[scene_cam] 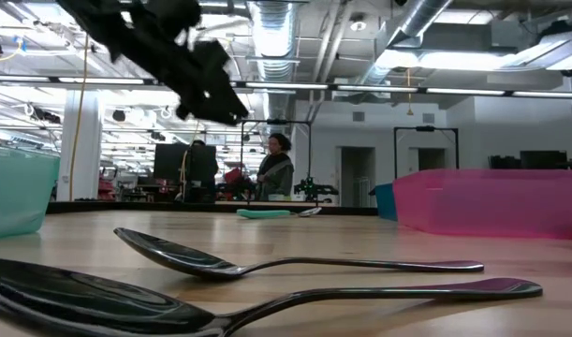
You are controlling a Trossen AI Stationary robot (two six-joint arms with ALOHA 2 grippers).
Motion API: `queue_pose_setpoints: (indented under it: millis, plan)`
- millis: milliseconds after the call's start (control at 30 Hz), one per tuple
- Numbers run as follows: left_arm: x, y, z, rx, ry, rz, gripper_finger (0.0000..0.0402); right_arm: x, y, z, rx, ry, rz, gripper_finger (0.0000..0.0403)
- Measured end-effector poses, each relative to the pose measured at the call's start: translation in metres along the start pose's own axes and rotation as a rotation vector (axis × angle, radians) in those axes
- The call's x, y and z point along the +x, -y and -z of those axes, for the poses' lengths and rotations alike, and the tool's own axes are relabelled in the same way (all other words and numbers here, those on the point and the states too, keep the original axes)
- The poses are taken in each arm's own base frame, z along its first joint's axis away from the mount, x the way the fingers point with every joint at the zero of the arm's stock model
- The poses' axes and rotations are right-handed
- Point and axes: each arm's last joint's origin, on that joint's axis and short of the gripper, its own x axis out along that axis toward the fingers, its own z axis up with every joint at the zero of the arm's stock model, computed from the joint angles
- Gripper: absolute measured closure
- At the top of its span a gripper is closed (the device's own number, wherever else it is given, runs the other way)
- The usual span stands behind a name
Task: Sort silverware by color (type)
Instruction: Put the blue spoon into the skyblue bin
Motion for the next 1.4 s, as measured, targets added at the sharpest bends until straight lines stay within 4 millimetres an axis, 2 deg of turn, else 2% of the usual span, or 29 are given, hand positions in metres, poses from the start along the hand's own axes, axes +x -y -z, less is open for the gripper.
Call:
queue_pose_setpoints:
  millis: [233,500,667,900,967,1033,1233,1400]
  plan:
    - [0.060,0.006,0.022,0.039,-0.133,-0.062,0.0154,0.015,-0.004,0.004,-0.012,-0.052,0.001,0.0376]
    - [0.112,0.015,0.039,0.079,-0.244,-0.087,0.0154,0.033,-0.004,0.015,-0.050,-0.178,0.021,0.0375]
    - [0.135,0.015,0.052,0.109,-0.291,-0.157,0.0154,0.036,-0.007,0.016,-0.073,-0.188,0.012,0.0375]
    - [0.156,0.014,0.068,0.092,-0.354,-0.157,0.0159,0.036,-0.007,0.016,-0.086,-0.185,0.011,0.0375]
    - [0.158,0.014,0.070,0.074,-0.387,-0.107,0.0177,0.036,-0.007,0.016,-0.087,-0.185,0.010,0.0375]
    - [0.158,0.013,0.071,0.057,-0.402,-0.095,0.0212,0.036,-0.008,0.016,-0.088,-0.185,0.009,0.0375]
    - [0.157,0.015,0.072,0.060,-0.412,-0.085,0.0362,0.036,-0.009,0.016,-0.091,-0.187,0.005,0.0375]
    - [0.157,0.016,0.072,0.062,-0.413,-0.086,0.0362,0.035,-0.012,0.017,-0.098,-0.198,-0.003,0.0375]
